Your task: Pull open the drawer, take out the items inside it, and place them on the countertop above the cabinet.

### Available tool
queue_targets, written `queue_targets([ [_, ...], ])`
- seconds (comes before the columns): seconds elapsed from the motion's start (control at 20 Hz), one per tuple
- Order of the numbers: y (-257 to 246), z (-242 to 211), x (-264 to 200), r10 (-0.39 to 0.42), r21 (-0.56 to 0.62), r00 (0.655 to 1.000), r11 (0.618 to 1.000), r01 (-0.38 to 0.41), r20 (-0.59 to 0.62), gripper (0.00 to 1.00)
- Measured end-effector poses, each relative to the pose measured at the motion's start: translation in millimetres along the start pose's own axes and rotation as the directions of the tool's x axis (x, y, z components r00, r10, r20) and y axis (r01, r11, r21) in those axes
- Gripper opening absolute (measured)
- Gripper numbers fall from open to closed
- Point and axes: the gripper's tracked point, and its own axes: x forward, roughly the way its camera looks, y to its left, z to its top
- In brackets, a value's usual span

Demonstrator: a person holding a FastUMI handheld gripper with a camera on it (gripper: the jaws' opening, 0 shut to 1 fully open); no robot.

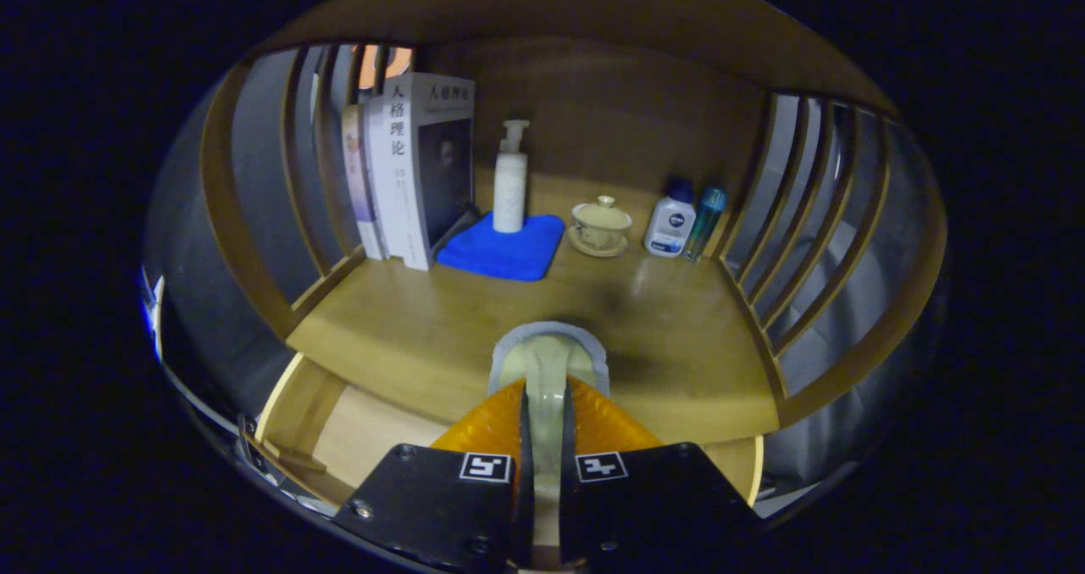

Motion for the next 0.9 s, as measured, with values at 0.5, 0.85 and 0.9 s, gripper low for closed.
queue_targets([
  [0.5, -4, 25, 50, 0.004, 0.138, 0.999, 0.99, 0.002, -0.045, 0.15],
  [0.85, -7, 30, 67, 0.012, 0.166, 1.0, 0.986, -0.007, -0.027, 0.15],
  [0.9, -7, 31, 70, 0.017, 0.167, 1.0, 0.986, -0.012, -0.024, 0.16],
])
